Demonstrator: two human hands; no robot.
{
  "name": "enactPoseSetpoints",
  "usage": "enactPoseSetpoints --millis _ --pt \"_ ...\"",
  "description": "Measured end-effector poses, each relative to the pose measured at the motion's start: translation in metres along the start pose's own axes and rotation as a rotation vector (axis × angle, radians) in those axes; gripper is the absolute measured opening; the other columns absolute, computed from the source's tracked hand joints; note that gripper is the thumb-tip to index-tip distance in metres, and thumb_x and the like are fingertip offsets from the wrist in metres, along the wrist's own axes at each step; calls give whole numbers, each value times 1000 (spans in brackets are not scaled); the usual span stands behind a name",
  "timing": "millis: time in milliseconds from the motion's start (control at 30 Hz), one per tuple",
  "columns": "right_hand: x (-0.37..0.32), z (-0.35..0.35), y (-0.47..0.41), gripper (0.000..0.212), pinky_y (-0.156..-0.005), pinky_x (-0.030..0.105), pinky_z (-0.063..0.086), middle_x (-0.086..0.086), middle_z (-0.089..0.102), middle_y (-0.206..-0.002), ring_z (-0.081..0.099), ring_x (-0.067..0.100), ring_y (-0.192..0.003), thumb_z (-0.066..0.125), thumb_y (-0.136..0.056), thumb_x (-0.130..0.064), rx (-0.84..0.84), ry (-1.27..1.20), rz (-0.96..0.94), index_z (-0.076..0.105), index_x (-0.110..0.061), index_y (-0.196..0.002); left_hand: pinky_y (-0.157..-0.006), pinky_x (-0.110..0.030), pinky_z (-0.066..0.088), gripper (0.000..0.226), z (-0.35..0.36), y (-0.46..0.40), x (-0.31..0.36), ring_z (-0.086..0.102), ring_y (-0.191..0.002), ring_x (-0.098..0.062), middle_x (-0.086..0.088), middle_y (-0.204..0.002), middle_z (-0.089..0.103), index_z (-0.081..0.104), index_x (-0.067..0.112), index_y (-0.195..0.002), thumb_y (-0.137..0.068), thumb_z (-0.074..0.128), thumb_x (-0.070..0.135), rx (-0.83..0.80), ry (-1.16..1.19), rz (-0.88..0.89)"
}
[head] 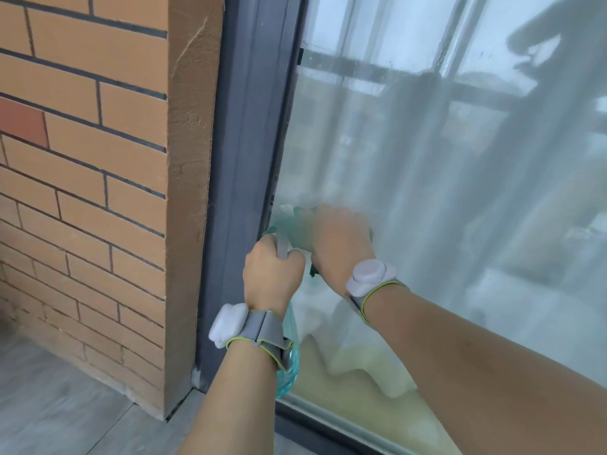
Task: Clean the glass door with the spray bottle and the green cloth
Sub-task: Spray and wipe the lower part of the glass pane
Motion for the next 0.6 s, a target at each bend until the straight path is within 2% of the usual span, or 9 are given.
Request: enactPoseSetpoints --millis 67,167,267,333,467,600 --pt "6 -7 -8 66 -75 40 30 7 54 -113 48 30 -88 67 -63 -16 26 -26 17 52 -19 -127 -54 -30 31 12 0 0 1 43 -60 -23 -4 -70 53 54 3 -83 -84 55 15 -5 5 7" --pt "16 -13 -19 66 -76 41 32 8 53 -118 48 31 -91 64 -65 -20 62 -59 102 50 -18 -130 -55 -31 34 31 -1 0 0 43 -61 -27 -7 -71 54 53 0 -85 -71 47 28 -33 -11 44" --pt "8 -7 -18 62 -77 42 35 8 54 -118 49 31 -91 61 -69 -19 76 -42 114 49 -18 -130 -54 -31 31 18 -7 0 -6 38 -59 -24 -3 -67 48 49 2 -79 -82 55 20 -42 -23 64" --pt "-6 2 -9 59 -78 43 35 8 54 -116 50 31 -91 59 -72 -16 67 -22 38 49 -17 -129 -53 -32 28 17 -12 -2 -9 38 -57 -22 0 -64 47 47 8 -74 -87 57 11 -25 -30 61" --pt "-19 11 -1 61 -76 43 32 8 53 -112 49 31 -88 60 -66 -12 10 17 -45 50 -16 -126 -53 -32 28 21 -12 1 -9 39 -59 -23 1 -63 46 44 13 -69 -86 56 11 -27 -29 29" --pt "-2 -3 -11 63 -74 40 30 6 54 -111 49 30 -87 68 -64 -20 38 -5 -41 52 -19 -125 -54 -31 29 17 -8 5 -14 38 -60 -25 -2 -66 47 45 9 -72 -84 56 14 -49 -23 -6"
Point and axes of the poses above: each hand's wrist, its own y-axis away from the middle knuckle, its own z-axis out of the palm, x = y × z, the point moved 5 cm from there along -y, towards the middle knuckle
